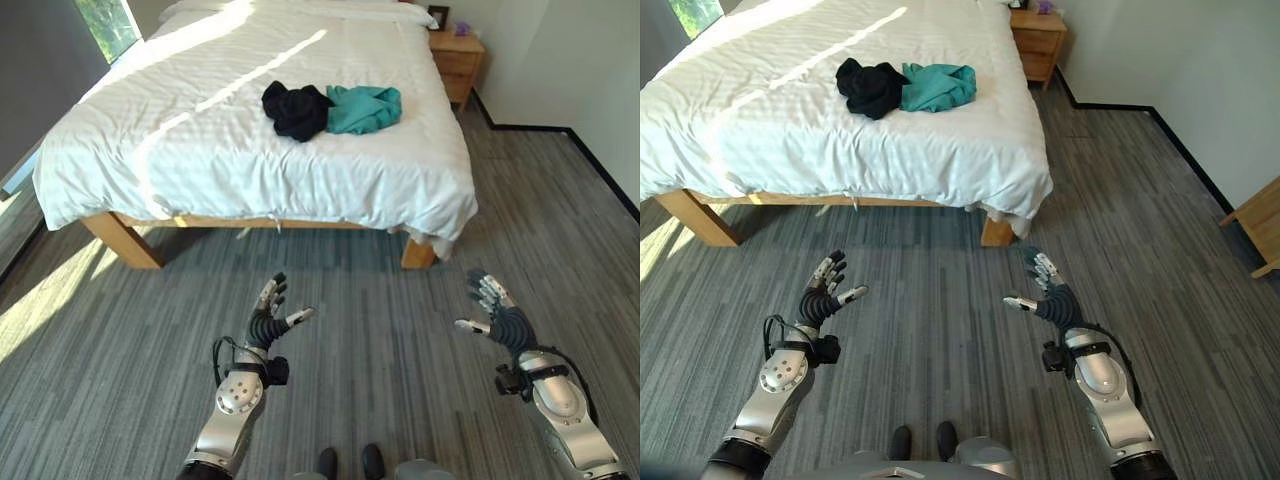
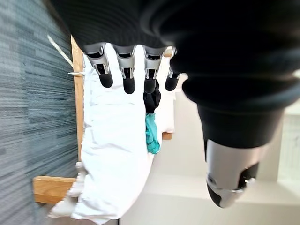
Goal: Pick up bed clothes into laundry basket.
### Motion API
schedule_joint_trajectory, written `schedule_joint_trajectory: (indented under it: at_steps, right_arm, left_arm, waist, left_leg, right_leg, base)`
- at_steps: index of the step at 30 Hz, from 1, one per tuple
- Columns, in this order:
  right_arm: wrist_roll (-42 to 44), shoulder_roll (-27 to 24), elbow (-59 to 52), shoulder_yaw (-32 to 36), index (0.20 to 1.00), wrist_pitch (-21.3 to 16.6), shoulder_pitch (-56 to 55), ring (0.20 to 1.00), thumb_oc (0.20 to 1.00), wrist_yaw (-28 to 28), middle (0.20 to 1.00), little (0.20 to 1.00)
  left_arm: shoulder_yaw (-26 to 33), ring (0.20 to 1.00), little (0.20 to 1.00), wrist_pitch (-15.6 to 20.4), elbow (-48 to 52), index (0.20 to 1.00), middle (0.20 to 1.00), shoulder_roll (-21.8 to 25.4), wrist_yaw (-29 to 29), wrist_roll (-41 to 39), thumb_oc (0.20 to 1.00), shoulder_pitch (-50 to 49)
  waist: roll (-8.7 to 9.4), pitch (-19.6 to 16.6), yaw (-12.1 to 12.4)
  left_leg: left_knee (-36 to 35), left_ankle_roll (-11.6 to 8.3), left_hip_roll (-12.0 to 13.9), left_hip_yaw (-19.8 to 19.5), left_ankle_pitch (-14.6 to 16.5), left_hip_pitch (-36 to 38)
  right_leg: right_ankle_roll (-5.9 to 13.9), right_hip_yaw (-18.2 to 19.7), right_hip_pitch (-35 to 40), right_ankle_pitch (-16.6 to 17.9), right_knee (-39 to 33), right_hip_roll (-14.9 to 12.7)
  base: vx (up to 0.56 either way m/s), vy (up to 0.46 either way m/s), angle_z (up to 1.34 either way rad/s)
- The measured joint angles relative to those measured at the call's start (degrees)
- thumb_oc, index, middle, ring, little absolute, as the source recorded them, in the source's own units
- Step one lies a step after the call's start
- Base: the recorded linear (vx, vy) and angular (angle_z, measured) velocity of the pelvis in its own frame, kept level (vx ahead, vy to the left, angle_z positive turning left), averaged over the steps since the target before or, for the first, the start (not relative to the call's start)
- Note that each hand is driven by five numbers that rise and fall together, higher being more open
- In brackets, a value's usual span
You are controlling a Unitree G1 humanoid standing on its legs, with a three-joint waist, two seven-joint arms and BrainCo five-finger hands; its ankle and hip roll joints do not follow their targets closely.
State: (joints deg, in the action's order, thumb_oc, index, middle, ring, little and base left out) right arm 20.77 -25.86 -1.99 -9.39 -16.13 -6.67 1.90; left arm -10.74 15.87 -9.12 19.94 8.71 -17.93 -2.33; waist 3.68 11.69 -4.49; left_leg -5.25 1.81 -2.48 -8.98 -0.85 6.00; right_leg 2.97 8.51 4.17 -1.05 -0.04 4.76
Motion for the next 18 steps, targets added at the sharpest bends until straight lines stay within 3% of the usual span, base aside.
schedule_joint_trajectory:
  at_steps: [4,9,10,12,13,14,15,16,17,18]
  right_arm:
    - [-0.6,-1.1,-1.4,0.3,1.000,-0.4,0.1,1.000,1.000,0.0,1.000,1.000]
    - [-0.7,0.3,0.2,2.3,1.000,-0.3,-3.0,1.000,1.000,0.3,1.000,1.000]
    - [-0.6,0.9,0.8,3.9,1.000,-0.3,-4.8,1.000,1.000,0.5,1.000,1.000]
    - [-0.6,1.4,0.8,5.1,1.000,-0.3,-6.2,1.000,1.000,0.7,1.000,1.000]
    - [-0.5,1.2,0.8,5.4,1.000,-0.5,-6.1,1.000,1.000,0.7,1.000,1.000]
    - [-0.5,1.1,0.7,6.2,1.000,-0.6,-5.6,1.000,1.000,0.6,1.000,1.000]
    - [-0.5,1.5,1.4,6.9,1.000,-0.5,-3.7,1.000,1.000,0.3,1.000,1.000]
    - [-0.5,2.0,1.4,6.6,1.000,-0.6,-3.1,1.000,1.000,-0.1,1.000,1.000]
    - [-0.5,2.2,0.7,6.3,1.000,-0.6,-2.9,1.000,1.000,-0.1,1.000,1.000]
    - [-0.5,2.1,0.0,6.0,1.000,-0.8,-3.4,1.000,1.000,-0.3,1.000,1.000]
  left_arm:
    - [-0.1,1.000,1.000,0.5,3.9,1.000,1.000,2.6,-2.5,-1.9,1.000,1.3]
    - [-0.2,1.000,1.000,0.4,3.7,1.000,1.000,2.0,-2.7,-1.6,1.000,2.1]
    - [-0.1,1.000,1.000,0.4,3.7,1.000,1.000,1.8,-2.8,-1.6,1.000,1.3]
    - [-0.3,1.000,1.000,0.4,3.7,1.000,1.000,1.6,-3.1,-1.6,1.000,0.5]
    - [-0.3,1.000,1.000,0.4,3.7,1.000,1.000,1.5,-3.4,-1.8,1.000,0.5]
    - [-0.7,1.000,1.000,0.4,3.8,1.000,1.000,1.5,-4.1,-2.0,1.000,1.9]
    - [-1.4,1.000,1.000,0.5,3.4,1.000,1.000,1.0,-4.5,-2.1,1.000,3.2]
    - [-1.9,1.000,1.000,0.4,2.5,1.000,1.000,0.9,-4.6,-2.1,1.000,2.9]
    - [-2.5,1.000,1.000,0.2,1.8,1.000,1.000,0.9,-4.9,-2.1,1.000,2.9]
    - [-2.6,1.000,1.000,0.2,1.7,1.000,1.000,0.8,-5.4,-2.1,1.000,2.8]
  waist:
    - [-1.38,0.4,-0.3]
    - [-1.23,0.2,-0.9]
    - [-1.38,0.3,-1.1]
    - [-0.99,0.5,-1.5]
    - [-0.81,0.7,-1.6]
    - [0.02,1.5,-1.9]
    - [0.68,3.8,-0.9]
    - [1.27,4.1,-0.3]
    - [1.36,4.1,0.1]
    - [1.20,4.0,-0.2]
  left_leg:
    - [0.0,-0.34,0.0,-1.6,-0.7,-1.9]
    - [0.2,-1.22,0.0,-3.0,-0.8,-1.4]
    - [1.9,-2.15,-0.1,-2.8,-0.1,-1.5]
    - [9.0,-3.97,-1.5,-2.5,1.1,-4.6]
    - [14.3,-5.26,-2.5,-2.7,1.6,-6.8]
    - [26.6,-6.14,-4.7,-2.5,2.2,-13.6]
    - [43.3,-6.52,-6.6,-1.1,0.4,-24.0]
    - [43.6,-5.71,-6.1,-0.2,1.5,-25.4]
    - [42.1,-5.62,-5.3,0.4,1.7,-26.6]
    - [36.9,-5.55,-3.7,2.5,1.7,-26.9]
  right_leg:
    - [-0.07,2.9,-2.5,-0.2,2.3,0.5]
    - [-1.33,3.5,-0.4,-0.9,0.6,0.5]
    - [-1.89,4.1,0.1,-1.4,0.6,0.7]
    - [-2.79,4.5,0.6,-1.4,0.8,-0.2]
    - [-4.94,4.6,0.1,-0.9,1.2,-0.3]
    - [-6.58,5.1,-2.0,-2.2,4.1,-0.6]
    - [-7.02,8.0,-2.0,-4.1,6.1,-0.6]
    - [-7.32,9.1,-1.8,-2.9,6.2,-0.6]
    - [-7.81,9.7,-0.9,-3.9,6.1,-0.4]
    - [-8.23,10.1,-0.9,-4.3,6.2,0.0]
  base:
    - [0.09,-0.069,0.14]
    - [0.15,-0.148,0.20]
    - [0.09,-0.126,0.01]
    - [0.05,-0.193,-0.11]
    - [0.12,-0.211,-0.07]
    - [0.21,-0.123,-0.39]
    - [0.24,-0.092,-0.77]
    - [0.32,-0.064,-1.04]
    - [0.37,-0.035,-0.83]
    - [0.31,-0.015,-0.55]
